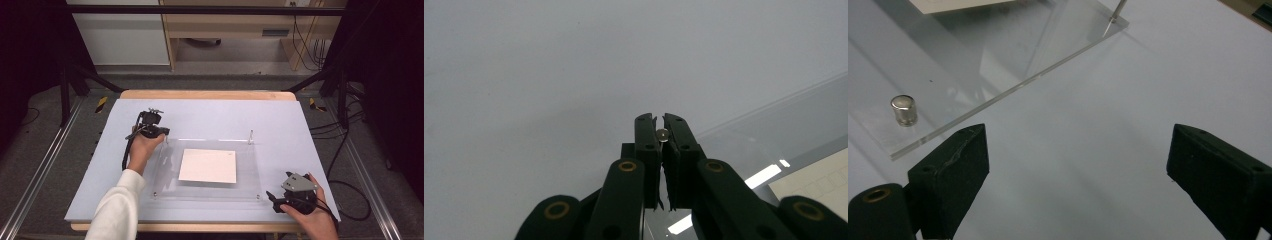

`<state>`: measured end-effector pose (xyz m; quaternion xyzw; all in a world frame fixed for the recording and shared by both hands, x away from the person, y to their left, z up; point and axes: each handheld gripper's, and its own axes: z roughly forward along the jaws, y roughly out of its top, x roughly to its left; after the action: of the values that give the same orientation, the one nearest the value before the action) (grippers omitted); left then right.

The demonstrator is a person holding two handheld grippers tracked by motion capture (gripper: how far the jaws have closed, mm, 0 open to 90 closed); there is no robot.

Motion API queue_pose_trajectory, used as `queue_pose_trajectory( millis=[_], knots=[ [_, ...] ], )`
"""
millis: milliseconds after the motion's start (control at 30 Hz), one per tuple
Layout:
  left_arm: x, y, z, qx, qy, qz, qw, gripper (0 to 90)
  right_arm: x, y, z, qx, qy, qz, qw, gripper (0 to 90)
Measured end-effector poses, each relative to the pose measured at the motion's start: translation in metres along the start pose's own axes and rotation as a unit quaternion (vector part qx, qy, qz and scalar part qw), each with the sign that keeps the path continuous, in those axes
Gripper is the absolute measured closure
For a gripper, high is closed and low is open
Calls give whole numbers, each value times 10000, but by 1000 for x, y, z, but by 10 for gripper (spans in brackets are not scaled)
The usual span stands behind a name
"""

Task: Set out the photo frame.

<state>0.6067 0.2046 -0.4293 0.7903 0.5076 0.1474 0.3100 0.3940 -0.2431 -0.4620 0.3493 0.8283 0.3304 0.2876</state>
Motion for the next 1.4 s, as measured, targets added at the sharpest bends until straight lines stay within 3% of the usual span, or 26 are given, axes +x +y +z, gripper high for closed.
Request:
queue_pose_trajectory(
  millis=[233, 900, 1133, 1400],
  knots=[
    [1, 1, 1, 27, -12, -5, 10000, 849, 2, 0, 2, 56, 148, -110, 9998, 176],
    [2, 4, 2, 123, -76, -63, 9999, 849, 16, 0, 1, 153, 462, -423, 9979, 159],
    [3, 4, 3, 137, -98, -44, 9998, 848, 26, 4, 7, 27, 525, -771, 9956, 206],
    [4, 3, 3, 102, -123, -28, 9999, 848, 39, 12, 9, -387, 522, -1391, 9881, 321]
  ],
)
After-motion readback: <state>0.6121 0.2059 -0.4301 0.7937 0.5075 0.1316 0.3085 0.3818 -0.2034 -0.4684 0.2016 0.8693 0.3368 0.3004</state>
